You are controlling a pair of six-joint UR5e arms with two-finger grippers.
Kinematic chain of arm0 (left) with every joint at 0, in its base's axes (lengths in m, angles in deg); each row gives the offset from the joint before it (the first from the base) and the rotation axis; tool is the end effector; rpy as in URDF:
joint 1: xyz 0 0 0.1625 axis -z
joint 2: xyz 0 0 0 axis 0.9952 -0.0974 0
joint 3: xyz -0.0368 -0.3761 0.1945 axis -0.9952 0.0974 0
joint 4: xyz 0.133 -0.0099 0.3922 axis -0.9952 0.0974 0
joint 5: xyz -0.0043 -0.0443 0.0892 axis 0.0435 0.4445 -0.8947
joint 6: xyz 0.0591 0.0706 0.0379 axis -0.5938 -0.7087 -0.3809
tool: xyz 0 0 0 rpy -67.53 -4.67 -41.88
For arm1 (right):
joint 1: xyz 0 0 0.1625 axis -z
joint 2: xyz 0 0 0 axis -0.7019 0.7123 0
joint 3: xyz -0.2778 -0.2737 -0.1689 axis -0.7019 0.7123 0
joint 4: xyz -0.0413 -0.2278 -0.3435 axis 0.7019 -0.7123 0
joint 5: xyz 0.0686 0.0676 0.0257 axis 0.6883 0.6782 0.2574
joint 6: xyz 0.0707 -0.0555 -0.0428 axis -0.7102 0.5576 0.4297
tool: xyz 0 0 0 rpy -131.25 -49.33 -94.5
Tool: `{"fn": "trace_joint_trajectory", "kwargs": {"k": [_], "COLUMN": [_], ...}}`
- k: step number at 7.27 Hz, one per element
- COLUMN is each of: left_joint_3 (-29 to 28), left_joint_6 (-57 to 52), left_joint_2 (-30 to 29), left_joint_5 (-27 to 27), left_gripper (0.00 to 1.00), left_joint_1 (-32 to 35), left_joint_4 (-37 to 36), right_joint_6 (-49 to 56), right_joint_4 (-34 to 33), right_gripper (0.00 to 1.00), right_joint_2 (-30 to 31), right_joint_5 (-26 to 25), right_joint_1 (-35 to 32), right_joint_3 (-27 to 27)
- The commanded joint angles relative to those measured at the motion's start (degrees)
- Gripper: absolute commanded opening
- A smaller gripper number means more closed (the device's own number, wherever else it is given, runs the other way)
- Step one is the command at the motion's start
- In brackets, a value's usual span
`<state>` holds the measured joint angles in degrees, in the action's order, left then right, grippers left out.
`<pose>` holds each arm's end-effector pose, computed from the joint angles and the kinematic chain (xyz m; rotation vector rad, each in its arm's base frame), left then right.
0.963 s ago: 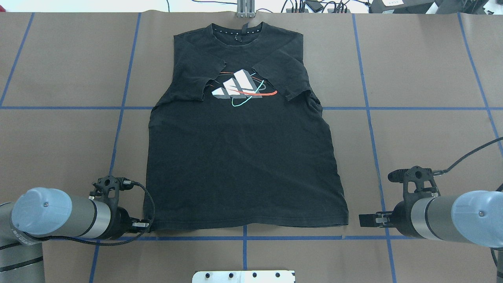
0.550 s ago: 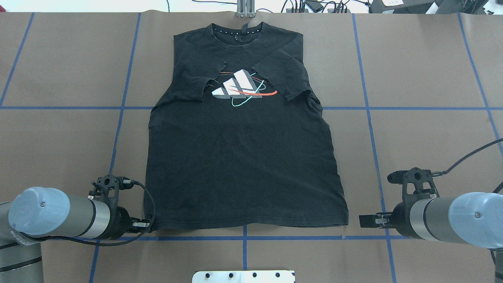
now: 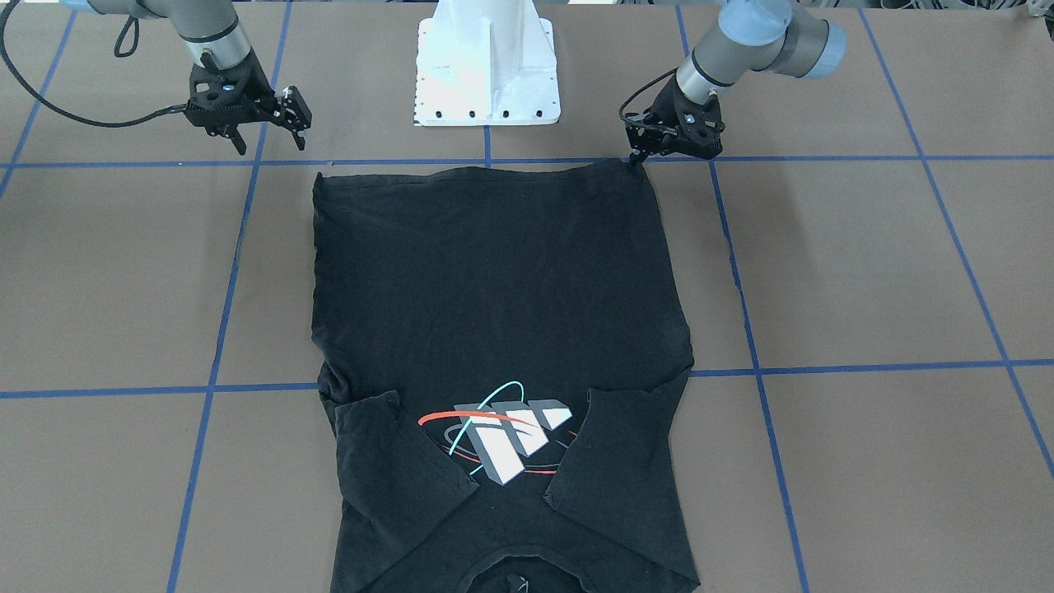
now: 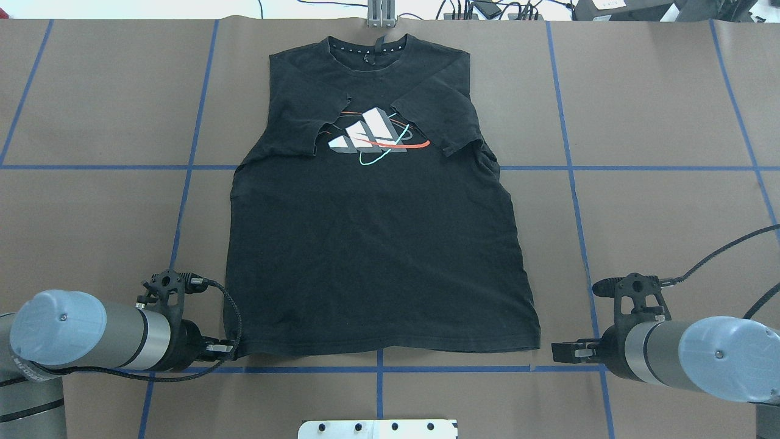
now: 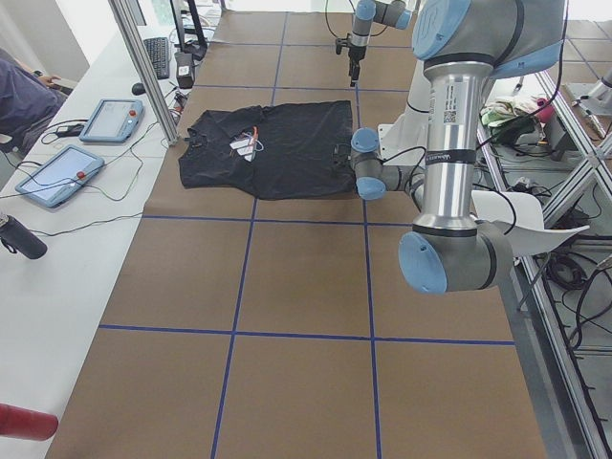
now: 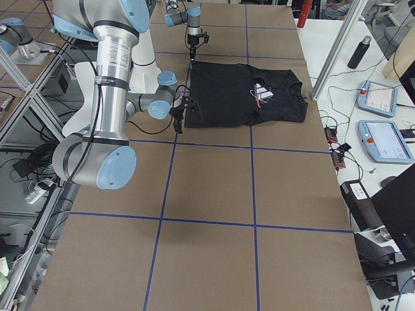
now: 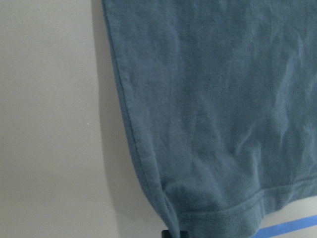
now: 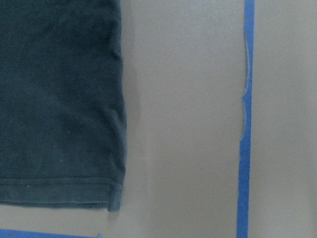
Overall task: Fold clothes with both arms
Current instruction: 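Grasp the hem corners with both grippers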
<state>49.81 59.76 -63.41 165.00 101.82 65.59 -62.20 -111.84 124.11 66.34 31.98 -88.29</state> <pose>0.4407 -0.2484 0.3862 0.0103 1.1084 0.0495 -0.3783 -0.2162 0.4066 0.1281 -0.8160 -0.0017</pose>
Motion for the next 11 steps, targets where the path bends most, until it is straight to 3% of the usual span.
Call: {"fn": "trace_joint_trajectory", "kwargs": {"k": [1, 3, 5, 11], "left_joint_3": [1.14, 1.32, 1.23, 1.14], "left_joint_6": [0.92, 0.92, 0.92, 0.92], "left_joint_2": [-0.06, -0.06, 0.03, 0.03], "left_joint_5": [-0.46, -0.55, -0.64, -0.64], "left_gripper": [0.00, 0.00, 0.00, 0.00], "left_joint_1": [0.00, 0.00, -0.09, -0.09], "left_joint_4": [0.06, 0.06, 0.06, -0.03], "right_joint_6": [-2.44, -5.17, -5.09, -5.09], "right_joint_4": [5.38, 5.41, 4.97, 4.53], "right_gripper": [0.98, 0.91, 0.78, 0.14], "right_joint_2": [-4.25, -8.14, -7.97, -7.27], "right_joint_5": [-1.68, -4.48, -5.37, -5.99], "right_joint_1": [1.96, 3.01, 3.02, 2.84], "right_joint_3": [5.75, 9.55, 9.48, 8.78]}}
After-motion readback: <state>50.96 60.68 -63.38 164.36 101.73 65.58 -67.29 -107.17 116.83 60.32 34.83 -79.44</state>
